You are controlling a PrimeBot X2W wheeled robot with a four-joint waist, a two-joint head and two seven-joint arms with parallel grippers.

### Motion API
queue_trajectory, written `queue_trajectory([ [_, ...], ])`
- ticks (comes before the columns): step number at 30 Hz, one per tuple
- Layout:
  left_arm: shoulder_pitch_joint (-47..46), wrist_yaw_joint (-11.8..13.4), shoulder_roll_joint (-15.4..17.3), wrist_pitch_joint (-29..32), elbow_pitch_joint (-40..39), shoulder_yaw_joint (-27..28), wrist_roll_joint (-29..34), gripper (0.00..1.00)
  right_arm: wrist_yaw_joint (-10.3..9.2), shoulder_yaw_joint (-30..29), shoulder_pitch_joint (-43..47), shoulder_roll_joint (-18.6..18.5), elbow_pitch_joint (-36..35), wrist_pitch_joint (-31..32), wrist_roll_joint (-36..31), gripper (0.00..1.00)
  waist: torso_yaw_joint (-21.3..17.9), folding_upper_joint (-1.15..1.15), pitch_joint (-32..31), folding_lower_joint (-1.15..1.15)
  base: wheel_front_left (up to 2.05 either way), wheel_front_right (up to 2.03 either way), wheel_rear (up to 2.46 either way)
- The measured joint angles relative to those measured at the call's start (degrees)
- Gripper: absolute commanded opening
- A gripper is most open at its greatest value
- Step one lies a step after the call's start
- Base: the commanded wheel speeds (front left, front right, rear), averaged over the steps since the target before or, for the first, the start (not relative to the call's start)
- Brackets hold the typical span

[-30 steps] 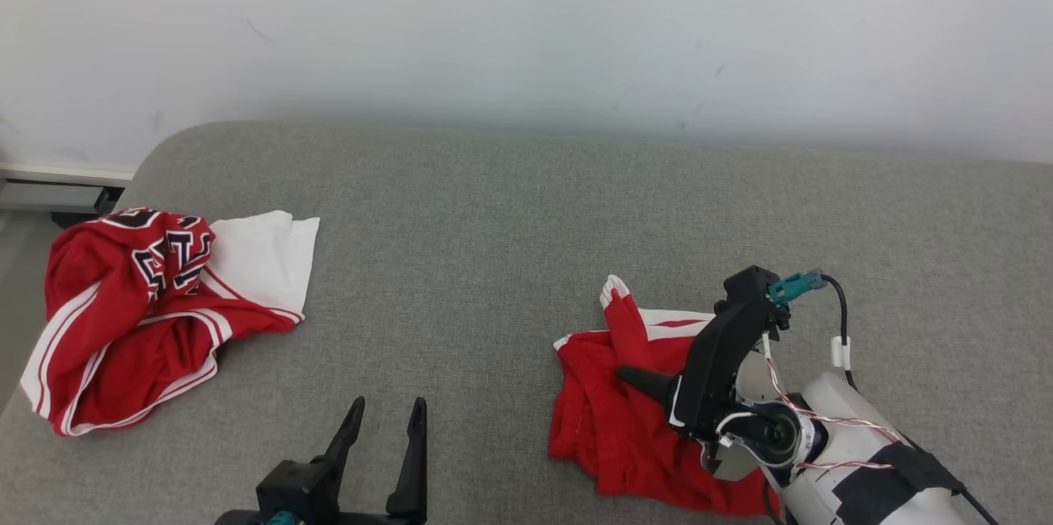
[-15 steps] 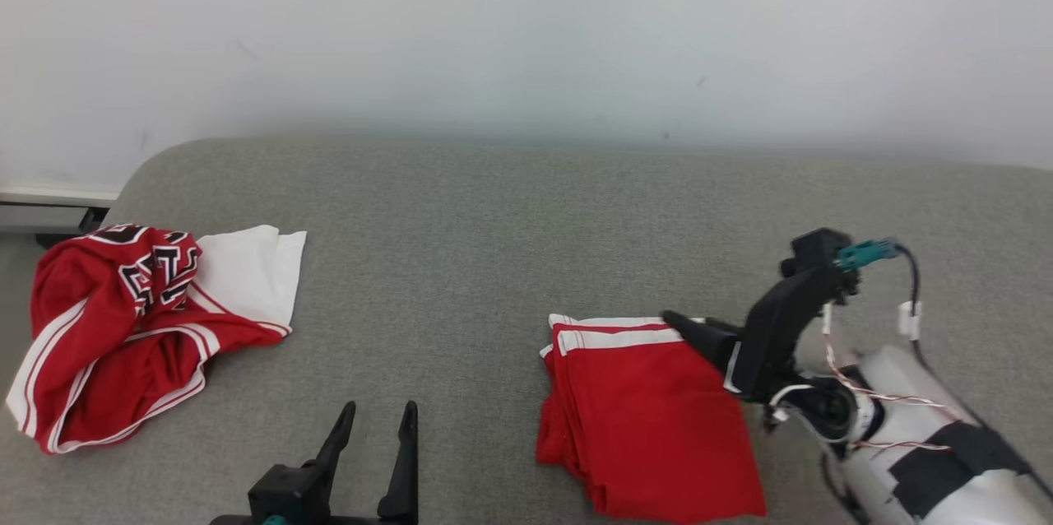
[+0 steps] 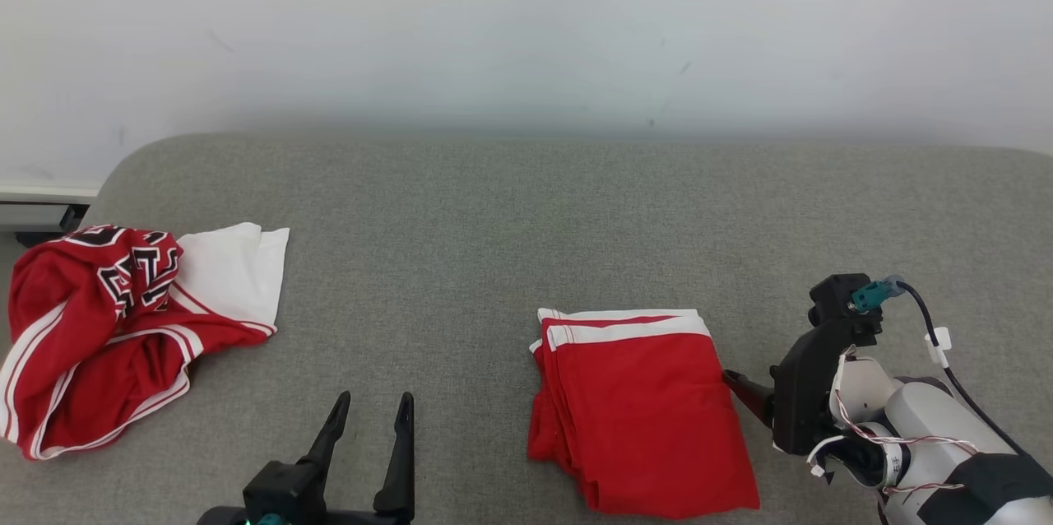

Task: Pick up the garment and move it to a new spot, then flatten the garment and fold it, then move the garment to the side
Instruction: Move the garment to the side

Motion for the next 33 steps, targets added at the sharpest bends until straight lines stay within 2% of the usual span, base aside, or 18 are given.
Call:
queue_trajectory([
  [13, -0.87, 0.0, -0.59, 0.55, -0.15, -1.72, 0.22, 1.0, -1.05, -1.55, 0.08, 1.7, 5.57, -0.08, 1.78, 1.0, 2.52, 0.0, 1.62, 0.0, 0.0, 0.0, 0.0],
  [25, -3.04, -0.03, -1.07, 0.55, 0.54, -2.74, 0.08, 1.0, -0.99, -2.93, -1.77, 2.34, 10.1, -0.45, 2.69, 1.0, 4.81, 0.0, 3.34, 0.0, 0.0, 0.0, 0.0],
  [26, -3.04, -0.03, -1.09, 0.55, 0.73, -2.72, -0.05, 1.0, -0.9, -2.78, -2.16, 2.47, 10.5, -0.42, 2.69, 0.33, 4.94, 0.0, 3.44, 0.0, 0.0, 0.0, 0.0],
  [27, -3.05, -0.03, -1.09, 0.55, 0.9, -2.71, -0.18, 1.0, -0.41, -2.67, -2.42, 2.58, 10.74, -0.42, 2.68, 0.0, 5.04, 0.0, 3.5, 0.0, 0.0, 0.0, 0.0],
  [33, -3.0, -0.02, -1.1, 0.51, 1.47, -1.78, -0.75, 1.0, 1.25, -1.68, -4.39, 3.38, 12.65, -0.09, 2.6, 0.0, 4.45, 0.0, 3.28, 0.0, 0.0, 0.0, 0.0],
])
